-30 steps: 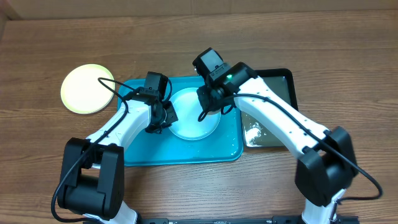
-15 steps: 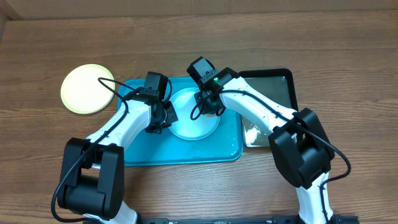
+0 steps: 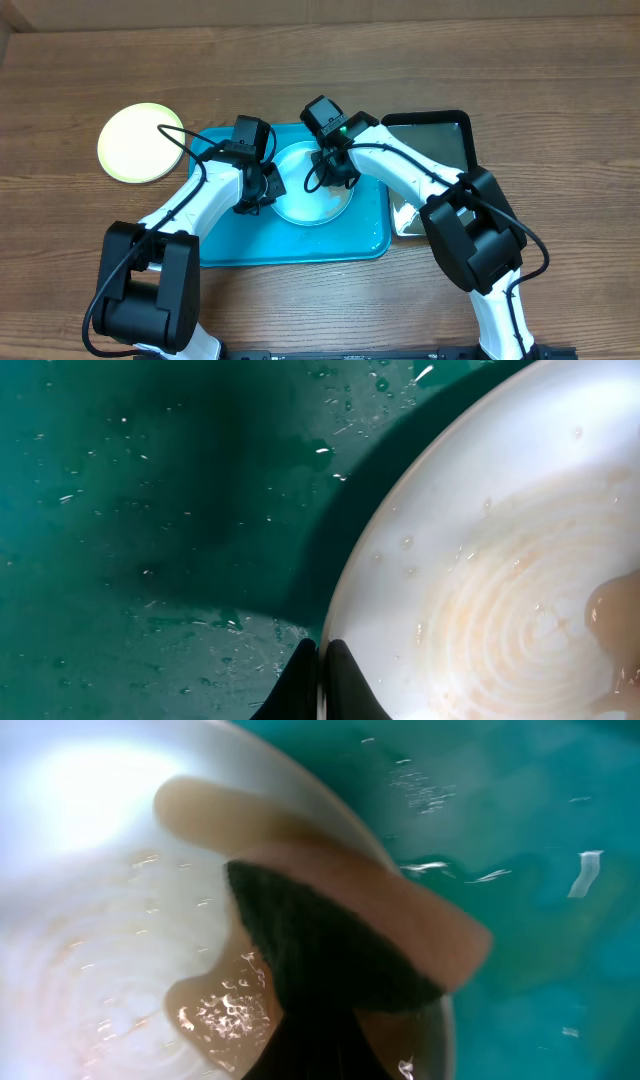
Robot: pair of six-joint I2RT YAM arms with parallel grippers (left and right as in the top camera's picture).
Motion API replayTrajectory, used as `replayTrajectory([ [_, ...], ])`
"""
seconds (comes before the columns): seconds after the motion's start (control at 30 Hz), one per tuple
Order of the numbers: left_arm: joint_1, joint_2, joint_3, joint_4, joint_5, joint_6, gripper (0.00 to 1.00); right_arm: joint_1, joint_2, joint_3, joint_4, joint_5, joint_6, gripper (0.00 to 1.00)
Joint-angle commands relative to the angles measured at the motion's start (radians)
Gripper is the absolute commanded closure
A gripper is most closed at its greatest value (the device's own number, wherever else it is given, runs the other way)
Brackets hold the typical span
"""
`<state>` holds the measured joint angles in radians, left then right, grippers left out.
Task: Clean dirty plates on tray and stack at the side
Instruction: 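Scrub the light-blue plate surface with the sponge in right gripper, then return sponge to black tray and release it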
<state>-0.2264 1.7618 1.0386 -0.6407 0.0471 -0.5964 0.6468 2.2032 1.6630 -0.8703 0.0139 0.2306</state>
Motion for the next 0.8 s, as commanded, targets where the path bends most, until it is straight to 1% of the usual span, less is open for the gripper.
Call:
replayTrajectory([
  [0.0, 0.011, 0.011, -0.006, -0.008, -0.024, 0.014, 0.96, 0.009, 0.066, -0.009, 0.010, -0.348, -0.048, 0.96],
  [0.17, 0.011, 0.011, -0.006, -0.008, -0.024, 0.014, 0.96, 0.006, 0.065, -0.008, 0.013, -0.612, -0.147, 0.96],
  [0.27, 0.011, 0.011, -0.006, -0.009, -0.024, 0.017, 0.96, -0.022, 0.060, 0.021, 0.002, -0.787, -0.219, 0.96],
  [0.37, 0.011, 0.011, -0.006, -0.009, -0.024, 0.017, 0.96, -0.076, 0.037, 0.079, -0.032, -0.887, -0.221, 0.96],
  [0.47, 0.011, 0.011, -0.006, -0.010, -0.024, 0.017, 0.96, -0.135, -0.014, 0.149, -0.097, -0.885, -0.241, 0.96],
  [0.57, 0.011, 0.011, -0.006, -0.010, -0.024, 0.017, 0.96, -0.192, -0.072, 0.203, -0.167, -0.818, -0.242, 0.96],
  [0.77, 0.011, 0.011, -0.006, -0.009, -0.024, 0.017, 0.96, -0.316, -0.187, 0.237, -0.344, -0.531, -0.242, 0.96],
])
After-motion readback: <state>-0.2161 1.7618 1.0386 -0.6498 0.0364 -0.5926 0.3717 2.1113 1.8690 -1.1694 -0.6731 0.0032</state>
